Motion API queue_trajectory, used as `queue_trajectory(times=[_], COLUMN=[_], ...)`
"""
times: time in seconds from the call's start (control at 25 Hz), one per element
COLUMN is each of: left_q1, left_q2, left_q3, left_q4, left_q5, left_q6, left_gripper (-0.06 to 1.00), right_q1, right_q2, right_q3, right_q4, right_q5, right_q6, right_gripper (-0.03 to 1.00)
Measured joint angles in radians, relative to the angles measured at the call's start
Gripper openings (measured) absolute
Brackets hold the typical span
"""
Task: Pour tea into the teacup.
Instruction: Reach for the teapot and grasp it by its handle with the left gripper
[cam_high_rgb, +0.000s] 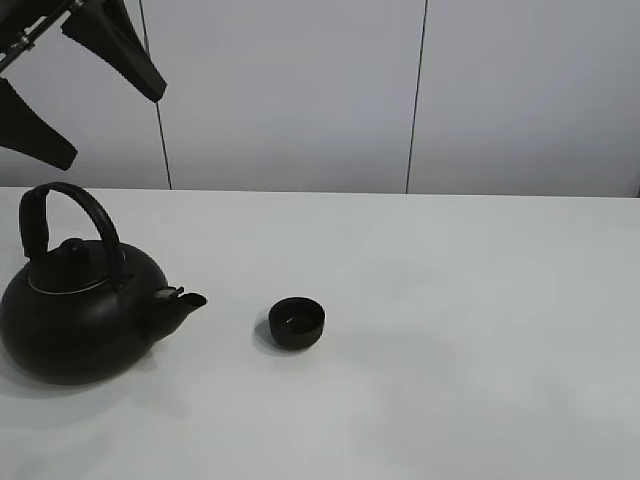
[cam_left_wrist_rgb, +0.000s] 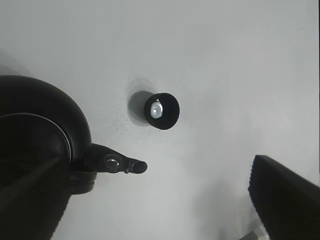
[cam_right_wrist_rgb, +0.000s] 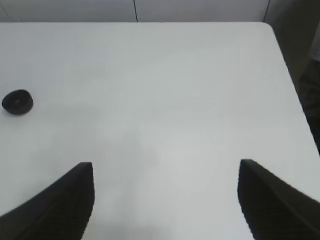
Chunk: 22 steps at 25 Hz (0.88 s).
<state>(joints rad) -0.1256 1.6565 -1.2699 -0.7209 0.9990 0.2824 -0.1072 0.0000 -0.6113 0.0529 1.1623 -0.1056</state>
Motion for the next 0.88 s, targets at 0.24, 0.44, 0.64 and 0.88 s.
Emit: queue_trajectory(times=[0.24,0.44,0.64,0.88], left_q1=[0.000,0.000,0.000,0.000], left_q2=[0.000,0.000,0.000,0.000], left_q3=[0.000,0.000,0.000,0.000], left_q4=[0.000,0.000,0.000,0.000], left_q5=[0.000,0.000,0.000,-0.001], left_q6=[0.000,0.000,0.000,0.000], left_gripper=[0.70,0.70,0.70,0.70], right_q1=[0.064,0.066,0.066,0.066], right_q2=[-0.001,0.000,0.000,0.000], right_q3=[0.120,0.139,0.139,0.139], right_q4=[-0.010,-0.032,-0.053,-0.053], right_q5=[-0.040,-0.066,-0.074,-0.077], right_q6=[0.003,0.031,0.057,0.057], right_gripper=[0.55,0.55,0.55,0.55])
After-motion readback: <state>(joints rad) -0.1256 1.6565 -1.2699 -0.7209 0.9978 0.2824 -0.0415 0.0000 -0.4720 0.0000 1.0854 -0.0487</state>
